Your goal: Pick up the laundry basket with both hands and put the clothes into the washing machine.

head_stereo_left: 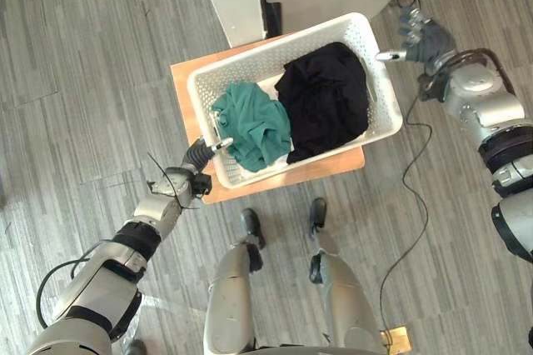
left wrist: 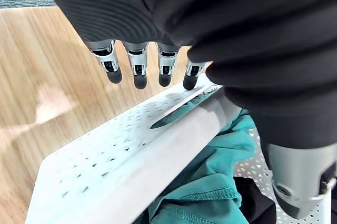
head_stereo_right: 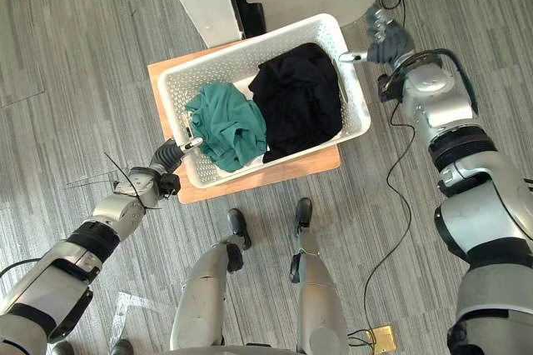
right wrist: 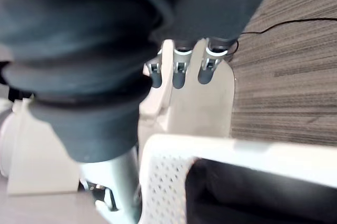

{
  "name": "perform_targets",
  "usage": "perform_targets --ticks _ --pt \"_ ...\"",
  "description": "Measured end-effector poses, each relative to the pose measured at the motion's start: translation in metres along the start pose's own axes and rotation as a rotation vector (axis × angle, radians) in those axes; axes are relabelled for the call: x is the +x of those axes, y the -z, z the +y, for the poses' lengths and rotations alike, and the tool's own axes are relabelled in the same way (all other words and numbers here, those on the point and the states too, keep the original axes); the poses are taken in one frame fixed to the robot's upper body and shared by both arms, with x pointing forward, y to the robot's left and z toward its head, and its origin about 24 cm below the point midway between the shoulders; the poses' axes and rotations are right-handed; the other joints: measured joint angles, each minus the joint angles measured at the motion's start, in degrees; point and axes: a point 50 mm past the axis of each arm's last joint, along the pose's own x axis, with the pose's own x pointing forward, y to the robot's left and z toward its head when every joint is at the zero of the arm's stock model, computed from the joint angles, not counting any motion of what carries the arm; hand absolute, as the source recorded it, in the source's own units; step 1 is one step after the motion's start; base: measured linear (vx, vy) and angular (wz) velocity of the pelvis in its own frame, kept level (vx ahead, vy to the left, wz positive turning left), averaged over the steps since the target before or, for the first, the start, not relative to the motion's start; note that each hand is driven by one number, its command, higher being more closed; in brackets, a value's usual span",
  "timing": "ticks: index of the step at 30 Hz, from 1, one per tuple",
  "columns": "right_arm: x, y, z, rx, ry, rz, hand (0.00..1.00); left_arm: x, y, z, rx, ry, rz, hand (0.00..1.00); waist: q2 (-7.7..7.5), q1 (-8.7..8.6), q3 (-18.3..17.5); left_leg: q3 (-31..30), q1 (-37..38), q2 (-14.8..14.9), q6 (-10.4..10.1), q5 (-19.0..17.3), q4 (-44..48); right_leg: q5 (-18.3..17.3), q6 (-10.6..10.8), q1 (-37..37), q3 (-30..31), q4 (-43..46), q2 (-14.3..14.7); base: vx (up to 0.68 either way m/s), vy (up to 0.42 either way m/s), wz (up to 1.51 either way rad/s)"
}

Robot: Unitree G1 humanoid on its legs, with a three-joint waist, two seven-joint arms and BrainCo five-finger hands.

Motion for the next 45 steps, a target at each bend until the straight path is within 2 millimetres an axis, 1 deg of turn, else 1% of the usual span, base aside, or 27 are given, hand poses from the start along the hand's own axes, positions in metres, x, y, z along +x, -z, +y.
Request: perform_targets --ticks 2,4,6,8,12,16,18,19,21,27,30,31,32,37,40,42,45 --pt "0.000 -0.006 -0.007 0.038 0.040 -0.022 0.00 -0.002 0.001 0.000 -0.019 -0.010 -0.008 0.00 0.00 -0.15 0.00 0.01 -0.06 0.00 0.00 0.00 0.00 0.00 0.01 -0.09 0.03 0.00 0.02 0.04 -0.054 -0.01" --pt "0.000 -0.006 -0.008 0.013 0.042 -0.017 0.00 -0.001 0.000 -0.001 -0.026 -0.016 -0.015 0.00 0.00 -0.17 0.00 -0.01 -0.24 0.00 0.00 0.00 0.01 0.01 0.02 -0.27 0.03 0.00 0.02 0.04 -0.062 0.00" --pt "0.000 0.000 -0.007 -0.026 0.042 0.022 0.00 -0.001 0.000 -0.003 -0.037 -0.019 -0.021 0.00 0.00 -0.11 0.00 -0.10 -0.30 0.00 0.00 0.00 0.02 0.01 0.02 -0.29 -0.01 0.00 0.02 0.02 -0.052 0.02" --pt "0.000 0.012 -0.009 -0.073 0.040 0.084 0.00 0.000 0.000 -0.005 -0.041 -0.017 -0.027 0.00 0.00 -0.05 0.00 -0.46 -0.88 0.00 0.00 0.00 0.16 0.01 0.01 -0.53 -0.14 0.00 0.02 0.02 -0.051 0.06" --pt "-0.001 0.025 -0.009 -0.133 0.031 0.156 0.00 0.000 -0.001 -0.007 -0.045 -0.012 -0.032 0.00 0.00 -0.04 0.00 -0.84 -1.72 0.00 0.01 0.01 0.19 0.01 0.01 -1.07 -0.35 0.01 0.01 0.02 -0.053 0.04" --pt "0.001 0.035 0.004 -0.170 -0.017 0.203 0.00 0.000 -0.003 -0.008 -0.065 -0.018 -0.045 0.00 0.01 -0.08 0.00 -1.02 -1.89 -0.07 -0.14 0.14 0.17 0.01 0.01 -1.28 -0.52 0.01 0.02 0.04 -0.055 0.01" --pt "0.003 0.039 0.018 -0.193 -0.068 0.216 0.00 0.001 -0.003 -0.009 -0.059 -0.016 -0.047 0.00 0.01 -0.04 0.01 -1.06 -1.89 -0.09 -0.15 0.15 0.12 0.01 0.01 -1.29 -0.53 0.01 0.02 0.04 -0.051 0.01" --pt "0.003 0.040 0.022 -0.193 -0.079 0.218 0.00 0.001 -0.003 -0.010 -0.059 -0.016 -0.050 0.00 0.01 -0.02 0.01 -1.09 -1.90 -0.10 -0.15 0.15 0.11 0.01 0.01 -1.28 -0.55 0.01 0.01 0.03 -0.049 0.02" --pt "0.003 0.048 0.038 -0.213 -0.116 0.237 0.00 0.001 -0.005 -0.012 -0.072 -0.015 -0.064 0.00 0.01 0.02 0.01 -1.32 -2.05 -0.14 -0.18 0.18 0.10 0.00 0.01 -1.30 -0.74 0.00 0.00 0.03 -0.049 0.04" --pt "0.002 0.050 0.040 -0.228 -0.119 0.229 0.00 0.001 -0.006 -0.011 -0.035 -0.023 -0.071 0.00 0.01 -0.15 0.01 -1.44 -2.04 -0.40 -0.48 0.60 -1.08 -0.01 -0.01 -1.49 -0.84 -0.17 -0.09 0.03 -0.057 0.02" --pt "0.001 0.051 0.045 -0.207 -0.121 0.216 0.00 0.003 -0.008 -0.010 0.024 -0.032 -0.070 0.00 0.01 -0.14 0.00 -1.47 -1.71 -0.68 -0.64 1.40 -2.01 0.01 -0.02 -1.58 -0.89 -0.29 -0.13 0.04 -0.062 0.03" --pt "0.001 0.051 0.046 -0.198 -0.113 0.213 0.00 0.006 -0.010 -0.008 0.044 -0.040 -0.066 1.00 0.01 -0.08 0.00 -1.47 -1.56 -0.72 -0.81 1.66 -2.30 0.06 -0.09 -1.58 -0.86 -0.29 -0.13 0.03 -0.059 0.03" --pt "0.001 0.051 0.047 -0.179 -0.105 0.213 1.00 0.009 -0.014 -0.007 0.057 -0.053 -0.068 1.00 0.01 -0.07 0.00 -1.47 -1.36 -0.84 -0.80 2.05 -2.87 0.13 -0.19 -1.58 -0.89 -0.30 -0.13 0.03 -0.071 0.03" --pt "0.001 0.052 0.052 -0.080 -0.094 0.210 1.00 0.023 -0.031 0.005 0.138 -0.107 -0.046 1.00 0.00 -0.19 0.00 -1.38 -1.20 -0.96 -1.04 3.13 -4.15 0.71 -0.92 -1.70 -1.00 -0.94 -0.03 0.01 -0.059 0.01" --pt "-0.002 0.053 0.052 -0.051 -0.081 0.194 1.00 0.025 -0.043 0.019 0.203 -0.163 -0.049 1.00 -0.02 -0.19 0.00 -0.90 -1.22 -0.98 -1.35 3.89 -5.34 1.09 -1.26 -2.34 -0.67 -1.25 0.21 0.01 -0.066 -0.05" --pt "-0.004 0.047 0.055 -0.026 -0.095 0.164 1.00 0.023 -0.048 0.030 0.242 -0.216 -0.056 1.00 -0.05 -0.67 0.01 -0.57 -1.21 -0.82 -1.78 4.18 -5.89 1.19 -1.32 -2.74 -0.33 -1.26 0.49 0.03 -0.066 -0.08" --pt "-0.007 0.034 0.057 -0.023 -0.107 0.109 1.00 0.023 -0.053 0.034 0.285 -0.252 -0.062 1.00 -0.11 -0.91 0.05 -0.27 -1.29 -0.60 -1.83 4.20 -5.92 1.29 -1.40 -3.04 -0.10 -1.26 0.75 0.04 -0.061 -0.06"
